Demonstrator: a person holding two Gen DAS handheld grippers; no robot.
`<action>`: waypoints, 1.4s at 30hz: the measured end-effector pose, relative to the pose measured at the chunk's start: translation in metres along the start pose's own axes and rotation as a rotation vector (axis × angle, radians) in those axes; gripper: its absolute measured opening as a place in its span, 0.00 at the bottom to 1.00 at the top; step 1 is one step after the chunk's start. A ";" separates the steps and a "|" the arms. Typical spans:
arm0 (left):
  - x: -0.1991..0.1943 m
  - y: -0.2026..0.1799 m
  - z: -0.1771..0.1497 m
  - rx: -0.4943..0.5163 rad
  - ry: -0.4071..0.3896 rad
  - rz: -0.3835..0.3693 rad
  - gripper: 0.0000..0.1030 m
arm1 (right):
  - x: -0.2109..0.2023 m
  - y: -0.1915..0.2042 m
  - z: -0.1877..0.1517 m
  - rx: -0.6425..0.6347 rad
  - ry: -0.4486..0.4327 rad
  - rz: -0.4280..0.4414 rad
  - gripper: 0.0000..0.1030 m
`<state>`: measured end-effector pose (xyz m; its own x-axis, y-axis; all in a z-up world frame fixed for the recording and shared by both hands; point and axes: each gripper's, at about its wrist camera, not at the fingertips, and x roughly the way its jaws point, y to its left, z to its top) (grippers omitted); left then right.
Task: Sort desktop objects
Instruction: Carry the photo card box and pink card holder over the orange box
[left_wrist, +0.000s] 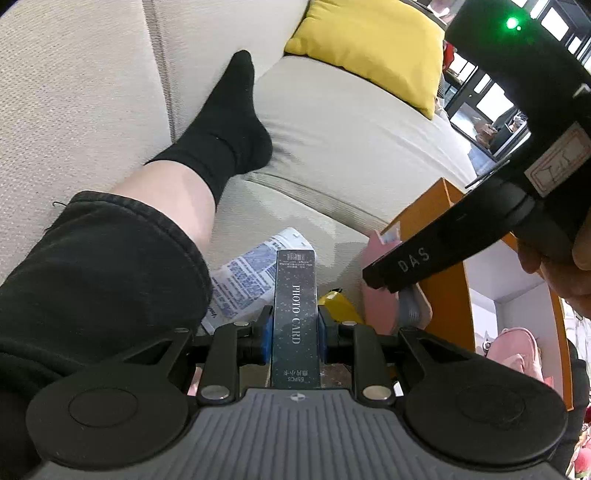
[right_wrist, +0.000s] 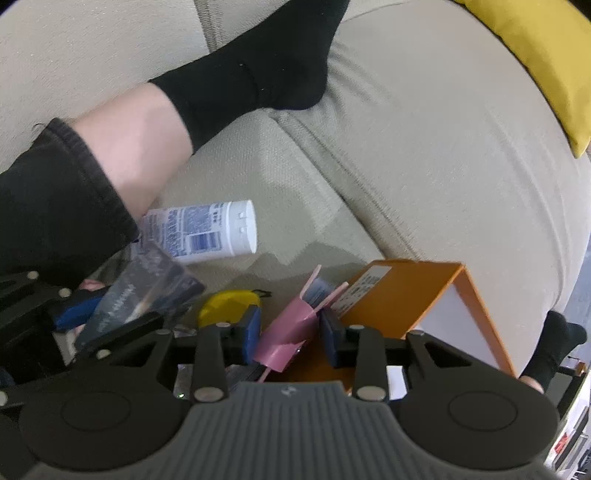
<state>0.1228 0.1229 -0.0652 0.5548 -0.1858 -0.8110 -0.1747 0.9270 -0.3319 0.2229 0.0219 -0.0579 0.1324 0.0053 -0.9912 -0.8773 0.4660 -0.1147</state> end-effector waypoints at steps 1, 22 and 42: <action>-0.001 -0.001 -0.001 0.001 -0.001 -0.001 0.25 | -0.001 0.001 -0.003 -0.002 -0.011 0.006 0.33; -0.091 -0.061 0.006 0.103 -0.205 -0.117 0.25 | -0.132 -0.069 -0.150 0.291 -0.601 0.290 0.20; 0.045 -0.189 -0.012 0.308 0.129 -0.166 0.25 | -0.014 -0.130 -0.243 0.616 -0.398 0.244 0.19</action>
<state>0.1708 -0.0643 -0.0445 0.4442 -0.3630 -0.8191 0.1729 0.9318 -0.3191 0.2228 -0.2540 -0.0454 0.2265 0.4345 -0.8717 -0.5033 0.8184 0.2772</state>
